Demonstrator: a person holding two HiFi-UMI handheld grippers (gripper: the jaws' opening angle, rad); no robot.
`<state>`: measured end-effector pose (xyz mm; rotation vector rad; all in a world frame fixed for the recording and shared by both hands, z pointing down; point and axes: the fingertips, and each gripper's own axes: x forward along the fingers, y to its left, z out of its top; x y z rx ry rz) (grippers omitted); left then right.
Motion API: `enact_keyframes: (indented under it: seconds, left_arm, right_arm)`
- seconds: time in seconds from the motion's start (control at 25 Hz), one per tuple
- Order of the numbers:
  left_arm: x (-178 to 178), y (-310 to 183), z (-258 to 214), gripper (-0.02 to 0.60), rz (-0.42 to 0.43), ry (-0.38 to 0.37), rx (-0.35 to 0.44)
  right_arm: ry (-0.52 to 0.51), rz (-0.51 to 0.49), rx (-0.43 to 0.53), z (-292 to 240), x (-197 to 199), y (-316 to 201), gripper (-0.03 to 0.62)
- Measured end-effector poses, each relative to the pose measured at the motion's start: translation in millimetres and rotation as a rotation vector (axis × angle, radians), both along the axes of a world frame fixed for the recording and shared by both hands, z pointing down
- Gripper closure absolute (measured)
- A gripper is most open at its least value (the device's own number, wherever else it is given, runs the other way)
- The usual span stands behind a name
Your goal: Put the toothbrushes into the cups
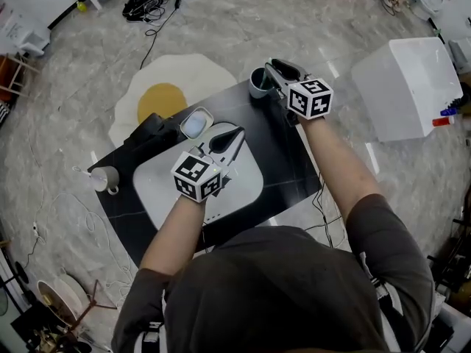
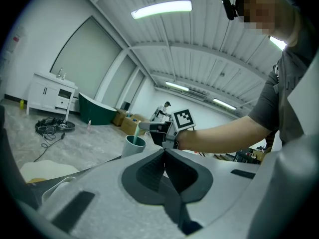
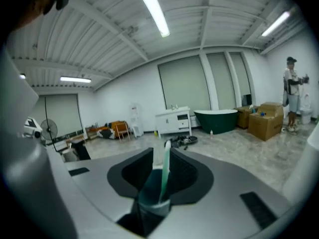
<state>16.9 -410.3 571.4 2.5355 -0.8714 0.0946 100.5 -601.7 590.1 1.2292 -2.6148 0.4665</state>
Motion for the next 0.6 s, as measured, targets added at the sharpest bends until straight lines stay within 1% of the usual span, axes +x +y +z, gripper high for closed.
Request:
enact_keyframes:
  seconds: [0.04,0.08,0.12,0.16,0.28,0.36,0.48,0.56,0.6]
  left_arm:
    - [2.6,1.8,0.5,0.575,0.006,-0.001,-0.002]
    - [5.7,3.4,0.4,0.575,0.013,-0.001,-0.003]
    - [9.2,4.5,-0.4,0.575,0.021,-0.002,-0.004]
    - [12.9,5.4,-1.7,0.575,0.029,-0.003,-0.003]
    - [25.0,8.1,-9.9,0.575,0.056,-0.005,0.006]
    - [36.9,8.8,-18.6,0.575,0.081,-0.006,0.018]
    - [63.9,10.1,-33.4,0.575,0.137,0.001,0.038]
    - [86.5,14.2,-40.6,0.575,0.185,0.006,0.048]
    - [98.7,17.1,-43.1,0.575,0.211,0.007,0.052]
  right_arm:
    - [0.051,-0.012,-0.030,9.3,0.7,5.8,0.491]
    - [0.086,-0.020,-0.054,15.0,2.6,11.0,0.456]
    - [0.101,-0.024,-0.065,15.9,5.4,15.4,0.441]
    - [0.101,-0.024,-0.063,12.4,8.7,19.4,0.439]
    - [0.077,-0.022,-0.024,-10.2,20.8,33.8,0.436]
    - [0.060,-0.011,0.008,-29.8,35.7,45.8,0.436]
    - [0.021,0.027,0.047,-60.4,72.2,67.9,0.437]
    - [-0.003,0.063,0.065,-77.0,103.6,88.1,0.444]
    - [-0.011,0.085,0.073,-83.9,121.3,99.7,0.458]
